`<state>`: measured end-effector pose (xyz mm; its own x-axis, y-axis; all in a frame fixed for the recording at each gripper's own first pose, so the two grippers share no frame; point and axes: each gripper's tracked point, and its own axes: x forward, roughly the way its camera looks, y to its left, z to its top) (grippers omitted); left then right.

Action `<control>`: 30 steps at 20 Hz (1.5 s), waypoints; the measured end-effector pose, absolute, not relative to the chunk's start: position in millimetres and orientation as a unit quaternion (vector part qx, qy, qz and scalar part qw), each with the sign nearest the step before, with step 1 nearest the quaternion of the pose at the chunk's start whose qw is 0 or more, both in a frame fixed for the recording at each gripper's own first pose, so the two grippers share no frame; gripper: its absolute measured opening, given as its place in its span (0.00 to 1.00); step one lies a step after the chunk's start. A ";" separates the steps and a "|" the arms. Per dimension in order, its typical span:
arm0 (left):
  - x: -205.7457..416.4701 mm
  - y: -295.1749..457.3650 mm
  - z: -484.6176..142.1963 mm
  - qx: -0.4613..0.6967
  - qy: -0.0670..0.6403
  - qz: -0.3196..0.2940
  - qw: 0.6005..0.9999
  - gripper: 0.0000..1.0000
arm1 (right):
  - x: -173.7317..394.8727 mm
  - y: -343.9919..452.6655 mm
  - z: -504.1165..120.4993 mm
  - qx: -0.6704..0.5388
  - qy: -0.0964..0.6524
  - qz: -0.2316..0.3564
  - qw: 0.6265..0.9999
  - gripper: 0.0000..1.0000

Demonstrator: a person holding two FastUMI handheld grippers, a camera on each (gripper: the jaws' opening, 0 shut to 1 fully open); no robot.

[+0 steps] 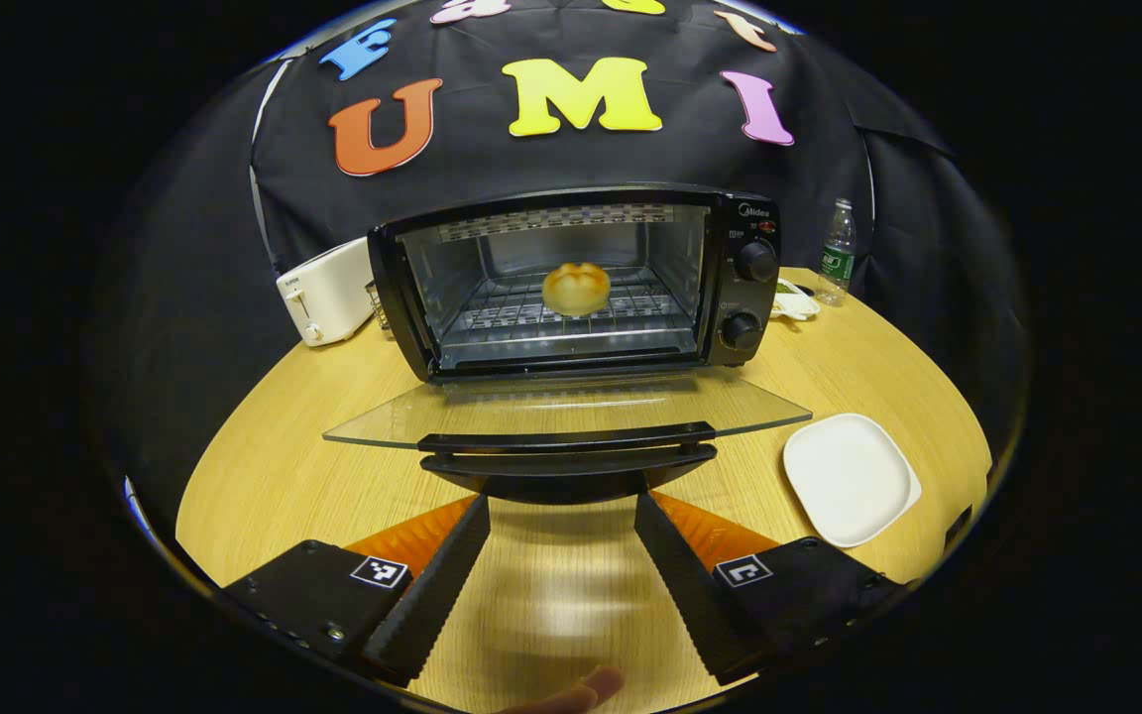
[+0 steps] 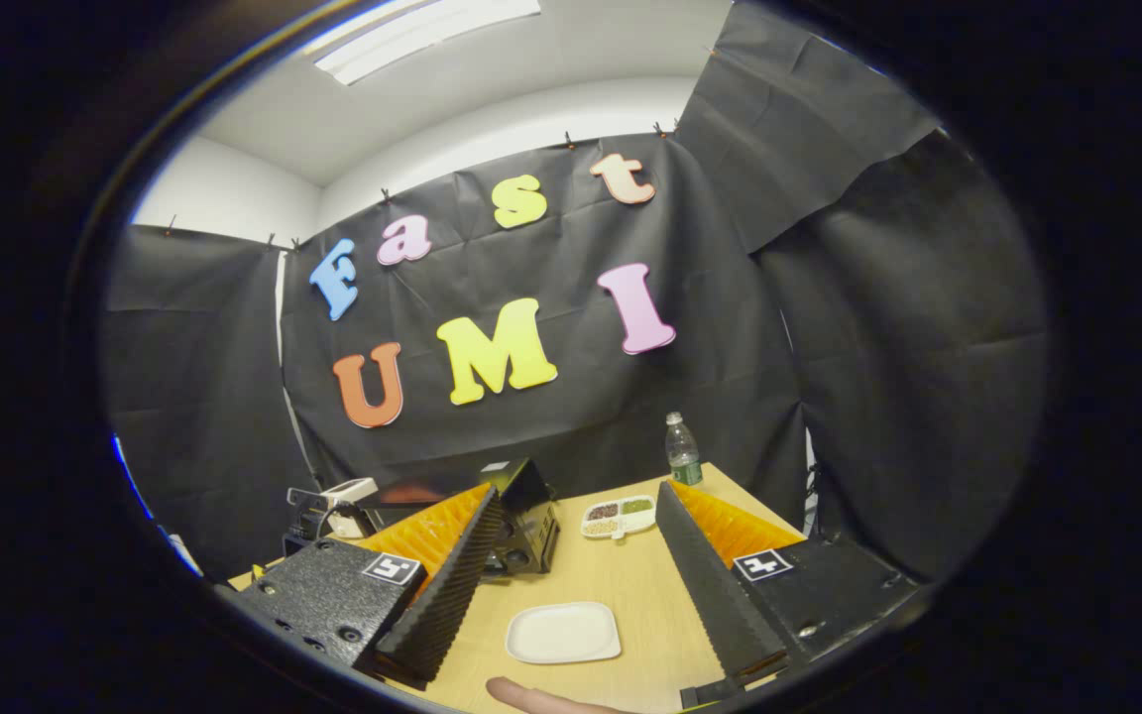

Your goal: Open the electric oven with the left hand, put the food in, and close the electric oven.

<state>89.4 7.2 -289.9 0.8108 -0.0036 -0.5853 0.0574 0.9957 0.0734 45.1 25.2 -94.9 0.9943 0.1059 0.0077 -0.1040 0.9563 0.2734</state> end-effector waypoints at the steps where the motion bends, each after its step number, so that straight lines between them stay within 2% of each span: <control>1: 91.1 7.5 -287.0 0.045 0.305 -0.015 0.951 0.97 | 46.3 25.0 -95.8 0.139 0.005 0.052 0.989 0.96; 12: 127.1 23.3 -262.0 0.021 0.271 0.007 0.962 0.97 | 48.6 19.3 -104.1 0.122 0.005 0.034 0.992 0.96; 14: 136.6 23.7 -246.2 0.007 0.238 0.013 0.971 0.96 | 48.6 18.4 -104.8 0.122 0.004 0.034 0.992 0.96; 15: 139.5 25.5 -237.5 0.003 0.220 0.016 0.975 1.00 | 48.0 17.8 -105.6 0.121 0.005 0.033 0.992 0.96; 16: 139.5 28.2 -230.9 0.001 0.209 0.019 0.978 0.97 | 46.2 17.6 -105.8 0.121 0.008 0.031 0.992 0.96; 22: 108.6 30.3 -187.6 -0.014 0.155 0.012 0.988 0.96 | 36.5 27.7 -94.2 0.120 0.003 0.032 0.992 0.96; 23: 100.7 27.6 -178.7 -0.017 0.146 0.002 0.989 0.89 | 32.6 30.8 -90.4 0.117 -0.002 0.033 0.993 0.96; 24: 99.0 23.4 -174.7 -0.019 0.140 -0.010 0.990 0.96 | 29.4 33.9 -88.4 0.116 -0.007 0.035 0.993 0.96; 25: 99.8 20.4 -178.0 -0.018 0.144 -0.018 0.989 0.95 | 25.9 38.6 -86.5 0.114 -0.011 0.039 0.993 0.96; 26: 104.6 19.6 -183.2 -0.013 0.149 -0.023 0.989 0.85 | 24.9 44.5 -87.1 0.108 -0.012 0.045 0.993 0.96; 27: 110.7 18.0 -191.6 -0.006 0.160 -0.024 0.987 0.94 | 25.1 48.9 -89.6 0.098 -0.008 0.050 0.994 0.96; 30: 135.0 17.5 -210.6 -0.002 0.184 -0.021 0.983 0.95 | 29.9 55.9 -96.3 0.075 -0.005 0.056 0.996 0.96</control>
